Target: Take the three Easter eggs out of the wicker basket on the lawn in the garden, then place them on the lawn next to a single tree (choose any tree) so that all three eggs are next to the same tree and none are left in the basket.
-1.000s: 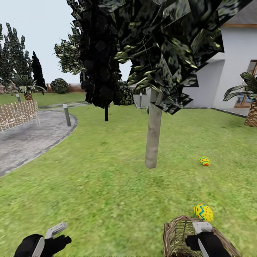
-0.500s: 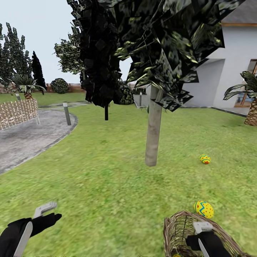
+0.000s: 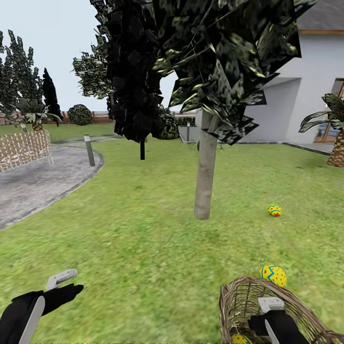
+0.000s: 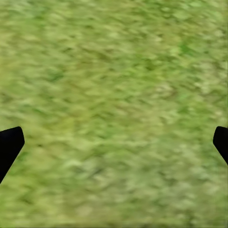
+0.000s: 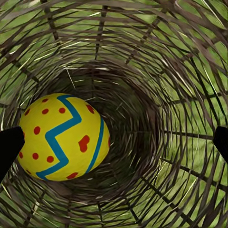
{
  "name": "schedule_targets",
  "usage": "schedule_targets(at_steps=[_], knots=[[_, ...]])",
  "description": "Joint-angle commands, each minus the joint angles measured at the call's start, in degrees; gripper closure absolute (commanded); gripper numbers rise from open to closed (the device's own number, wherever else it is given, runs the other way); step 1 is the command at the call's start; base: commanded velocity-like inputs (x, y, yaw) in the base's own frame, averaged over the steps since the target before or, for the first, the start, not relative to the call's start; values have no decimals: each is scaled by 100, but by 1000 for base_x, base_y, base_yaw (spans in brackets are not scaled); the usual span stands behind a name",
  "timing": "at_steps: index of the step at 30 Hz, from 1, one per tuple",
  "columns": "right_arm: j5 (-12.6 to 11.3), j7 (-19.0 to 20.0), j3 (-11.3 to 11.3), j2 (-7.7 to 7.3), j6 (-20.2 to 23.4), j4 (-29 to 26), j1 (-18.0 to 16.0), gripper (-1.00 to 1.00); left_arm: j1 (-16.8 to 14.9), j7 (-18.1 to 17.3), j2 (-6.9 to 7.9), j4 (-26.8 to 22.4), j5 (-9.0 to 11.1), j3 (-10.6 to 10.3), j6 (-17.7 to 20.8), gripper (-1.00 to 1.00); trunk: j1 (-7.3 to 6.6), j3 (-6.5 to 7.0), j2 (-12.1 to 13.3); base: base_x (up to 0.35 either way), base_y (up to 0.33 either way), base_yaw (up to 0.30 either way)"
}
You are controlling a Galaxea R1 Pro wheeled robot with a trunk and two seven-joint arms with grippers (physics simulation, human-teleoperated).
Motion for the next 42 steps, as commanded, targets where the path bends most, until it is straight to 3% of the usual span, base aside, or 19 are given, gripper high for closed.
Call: schedule_targets(at_steps=[1,4,25,32,42], knots=[[22,0,1,0,29,-9,-2,-100,-4,-31,-7,-2,-12,10,26,-100,21,-25,-44,0,0,0],[22,0,6,0,29,-9,-2,-100,-4,-30,-24,0,-18,19,27,-100,85,-79,-161,0,0,0],[13,1,10,11,29,-7,-2,-100,-4,-34,-50,4,-10,20,32,-100,139,-544,-189,0,0,0],[12,0,10,17,29,-7,-2,-100,-4,-34,-141,5,-17,10,32,-100,157,-699,-198,0,0,0],[13,0,10,14,29,-7,-2,-100,-4,-43,-157,91,-13,-4,40,-100,157,-699,-198,-31,68,0]])
